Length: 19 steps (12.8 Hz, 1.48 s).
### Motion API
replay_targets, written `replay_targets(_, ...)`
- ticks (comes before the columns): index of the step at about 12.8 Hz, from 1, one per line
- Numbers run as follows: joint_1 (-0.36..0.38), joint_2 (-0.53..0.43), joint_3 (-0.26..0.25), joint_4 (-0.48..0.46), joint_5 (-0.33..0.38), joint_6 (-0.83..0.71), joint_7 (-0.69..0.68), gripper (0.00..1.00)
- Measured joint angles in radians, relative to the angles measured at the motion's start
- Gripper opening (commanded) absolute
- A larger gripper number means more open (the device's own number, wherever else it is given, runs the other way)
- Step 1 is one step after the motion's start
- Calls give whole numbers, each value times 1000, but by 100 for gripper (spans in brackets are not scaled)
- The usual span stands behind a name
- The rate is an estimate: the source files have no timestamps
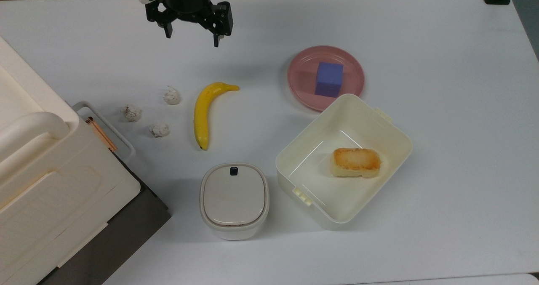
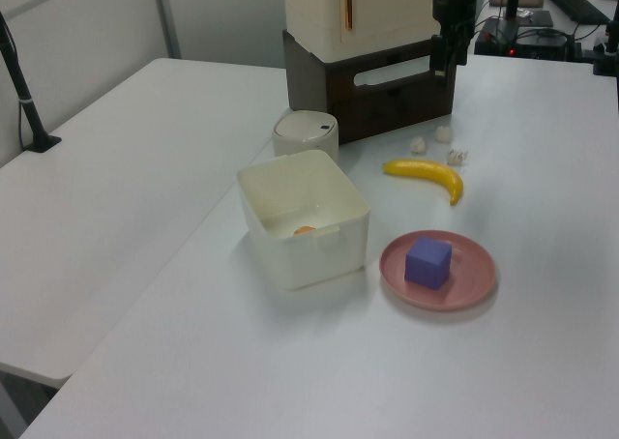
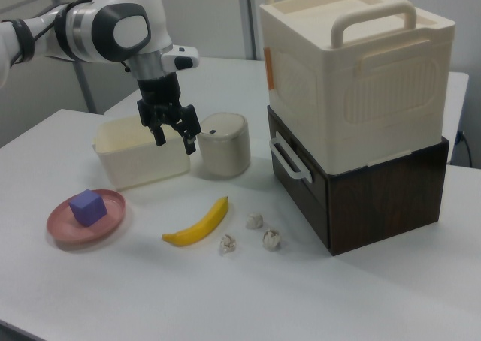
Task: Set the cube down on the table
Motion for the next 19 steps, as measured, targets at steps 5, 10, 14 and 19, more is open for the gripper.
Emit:
replay_targets(5, 0, 0, 0, 0, 0, 0, 0, 100)
replay_targets(10, 0, 0, 0, 0, 0, 0, -1, 100)
replay_targets(14, 0, 5, 0, 0, 0, 0, -1, 100)
replay_targets(19, 14, 11, 10, -1, 40, 0, -1, 100)
